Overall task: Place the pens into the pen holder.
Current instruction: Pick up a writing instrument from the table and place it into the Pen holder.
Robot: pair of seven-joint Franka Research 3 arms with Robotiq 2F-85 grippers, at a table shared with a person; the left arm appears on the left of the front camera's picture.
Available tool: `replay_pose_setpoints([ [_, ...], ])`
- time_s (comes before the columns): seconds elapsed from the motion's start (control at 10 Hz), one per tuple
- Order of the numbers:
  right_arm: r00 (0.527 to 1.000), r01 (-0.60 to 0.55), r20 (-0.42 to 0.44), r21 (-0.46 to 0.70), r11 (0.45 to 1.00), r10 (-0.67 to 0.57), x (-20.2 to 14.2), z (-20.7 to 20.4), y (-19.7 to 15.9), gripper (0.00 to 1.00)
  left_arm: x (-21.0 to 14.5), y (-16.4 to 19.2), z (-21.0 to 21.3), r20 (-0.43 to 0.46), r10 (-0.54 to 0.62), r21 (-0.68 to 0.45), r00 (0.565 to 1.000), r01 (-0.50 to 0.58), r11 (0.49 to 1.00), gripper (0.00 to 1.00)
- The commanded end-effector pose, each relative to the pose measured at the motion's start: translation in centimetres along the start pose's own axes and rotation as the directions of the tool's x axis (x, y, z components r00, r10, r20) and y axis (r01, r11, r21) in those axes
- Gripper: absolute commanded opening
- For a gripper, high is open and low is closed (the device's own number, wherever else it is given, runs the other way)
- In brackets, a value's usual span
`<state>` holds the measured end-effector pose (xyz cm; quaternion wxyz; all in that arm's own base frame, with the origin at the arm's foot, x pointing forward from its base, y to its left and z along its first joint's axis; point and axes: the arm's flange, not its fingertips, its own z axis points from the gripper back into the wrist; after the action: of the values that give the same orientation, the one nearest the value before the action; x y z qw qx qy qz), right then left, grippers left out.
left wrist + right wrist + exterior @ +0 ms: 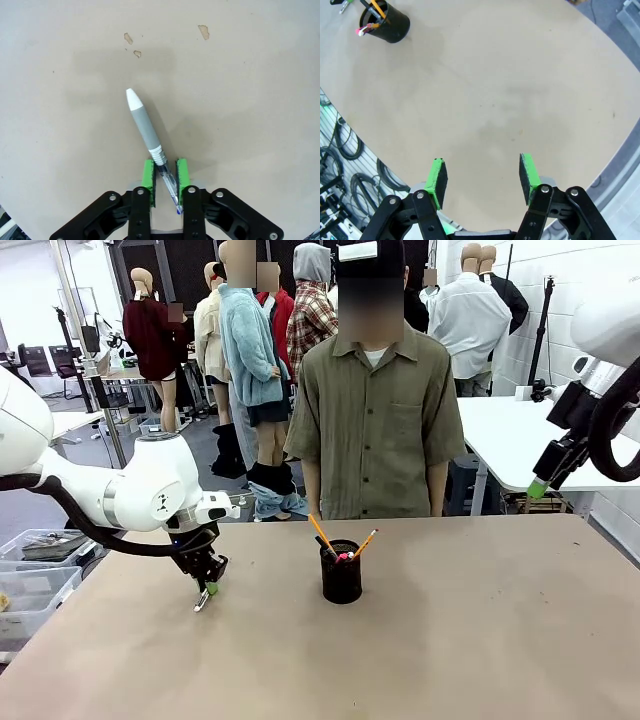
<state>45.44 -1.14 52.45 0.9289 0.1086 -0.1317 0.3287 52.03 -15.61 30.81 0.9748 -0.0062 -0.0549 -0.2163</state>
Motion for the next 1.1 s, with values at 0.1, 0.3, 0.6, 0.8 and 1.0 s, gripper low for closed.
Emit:
replay_pose_setpoints([
  [0.1,1.0,0.009,0.008,-0.011,1.0,-0.009,-0.1,-0.4,0.2,0.72,-0.4,-0.1,-0.4,0.005,-0.032,-0.006,0.999,0.032,0.999,0.0],
  [0.3,1.0,0.009,0.008,-0.011,1.0,-0.009,-0.1,-0.4,0.2,0.72,-1.6,-0.8,1.0,0.106,-0.132,0.011,0.986,0.132,0.991,0.0],
  [0.6,1.0,0.009,0.008,-0.011,1.0,-0.009,-0.1,-0.4,0.2,0.72,-5.6,-2.9,5.4,0.405,-0.288,0.045,0.868,0.296,0.954,0.0],
  [0.8,1.0,0.009,0.008,-0.011,1.0,-0.009,-0.1,-0.4,0.2,0.72,-7.8,-4.1,7.8,0.636,-0.383,0.0,0.67,0.497,0.868,0.0],
  [1.0,1.0,0.009,0.008,-0.011,1.0,-0.009,-0.1,-0.4,0.2,0.72,-7.9,-4.7,9.0,0.745,-0.366,-0.048,0.558,0.592,0.804,0.0],
])
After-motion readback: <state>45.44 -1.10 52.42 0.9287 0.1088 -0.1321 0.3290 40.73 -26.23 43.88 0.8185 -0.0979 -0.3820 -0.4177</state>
